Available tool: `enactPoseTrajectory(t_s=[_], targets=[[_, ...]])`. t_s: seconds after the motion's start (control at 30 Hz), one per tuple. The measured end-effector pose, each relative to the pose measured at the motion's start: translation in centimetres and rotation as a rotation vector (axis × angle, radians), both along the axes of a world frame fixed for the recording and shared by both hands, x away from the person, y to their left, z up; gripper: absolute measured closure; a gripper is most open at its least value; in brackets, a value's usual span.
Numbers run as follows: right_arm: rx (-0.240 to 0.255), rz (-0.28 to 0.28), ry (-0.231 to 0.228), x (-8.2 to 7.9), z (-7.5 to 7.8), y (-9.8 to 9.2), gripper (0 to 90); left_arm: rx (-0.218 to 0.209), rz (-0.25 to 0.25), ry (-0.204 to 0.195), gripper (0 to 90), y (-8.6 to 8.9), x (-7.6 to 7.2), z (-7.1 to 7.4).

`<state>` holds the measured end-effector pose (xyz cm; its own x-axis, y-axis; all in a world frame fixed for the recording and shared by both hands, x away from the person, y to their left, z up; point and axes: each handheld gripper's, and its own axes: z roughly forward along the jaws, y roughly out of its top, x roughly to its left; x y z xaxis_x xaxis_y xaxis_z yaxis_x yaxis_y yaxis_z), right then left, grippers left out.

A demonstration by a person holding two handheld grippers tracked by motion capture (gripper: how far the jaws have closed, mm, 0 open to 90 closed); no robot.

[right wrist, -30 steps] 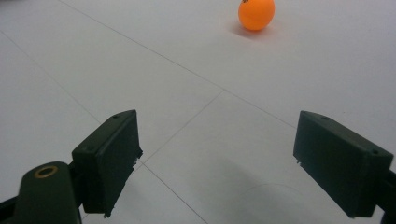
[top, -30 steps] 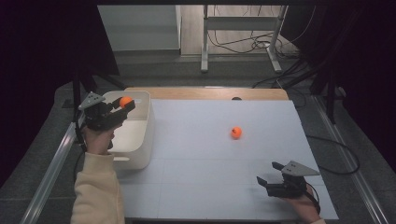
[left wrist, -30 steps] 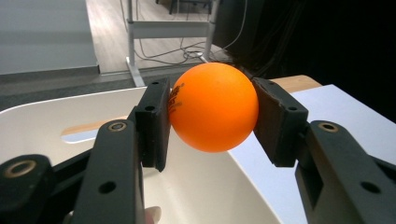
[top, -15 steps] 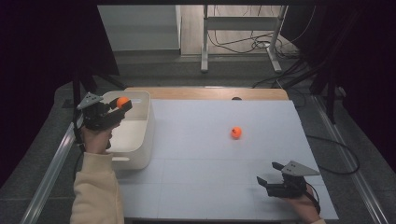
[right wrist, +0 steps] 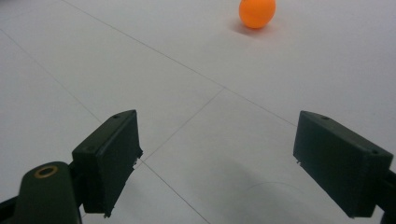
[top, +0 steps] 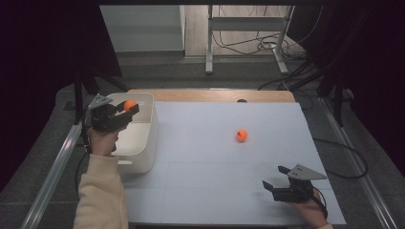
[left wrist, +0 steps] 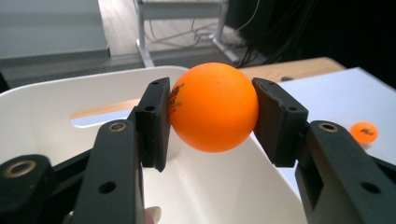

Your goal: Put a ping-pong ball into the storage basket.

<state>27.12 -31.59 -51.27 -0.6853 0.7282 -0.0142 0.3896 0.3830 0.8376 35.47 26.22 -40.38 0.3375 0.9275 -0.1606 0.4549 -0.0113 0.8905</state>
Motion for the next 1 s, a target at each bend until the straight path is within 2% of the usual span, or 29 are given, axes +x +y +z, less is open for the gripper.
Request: enactPoseTrajectory(t_s=[0.27,0.3,0.43,0.47,0.53,0.63,0.77,0.97,1.0], targets=[[-0.003,-0.001,0.003,0.0,0.0,0.0,15.1,0.046,0.002,0.08,50.3,-0.6,1.2,-0.5],[-0.003,-0.001,0.003,0.0,0.0,0.0,15.1,0.046,0.002,0.08,50.3,-0.6,1.2,-0.5],[-0.001,-0.001,0.001,0.0,0.0,0.0,15.1,0.087,-0.002,0.13,50.3,-1.0,1.5,-0.8],[0.0,0.0,0.002,0.0,0.0,0.0,15.1,0.087,-0.002,0.13,50.3,-1.0,1.5,-0.8],[-0.001,-0.001,0.001,0.0,0.0,0.0,15.1,0.107,-0.016,0.162,50.3,-1.1,1.7,-0.9],[-0.004,-0.002,0.003,0.0,0.0,0.0,15.1,0.13,-0.02,0.186,50.3,-1.3,1.8,-1.0],[-0.004,-0.004,0.002,0.0,0.0,0.0,15.2,0.142,-0.029,0.189,50.2,-1.5,1.8,-1.0],[-0.001,-0.003,0.002,0.0,0.0,-0.1,15.2,0.129,-0.022,0.167,49.7,-1.4,1.7,-0.8],[-0.001,-0.003,0.002,0.0,0.0,-0.1,15.2,0.129,-0.022,0.167,46.8,-1.4,1.7,-0.8]])
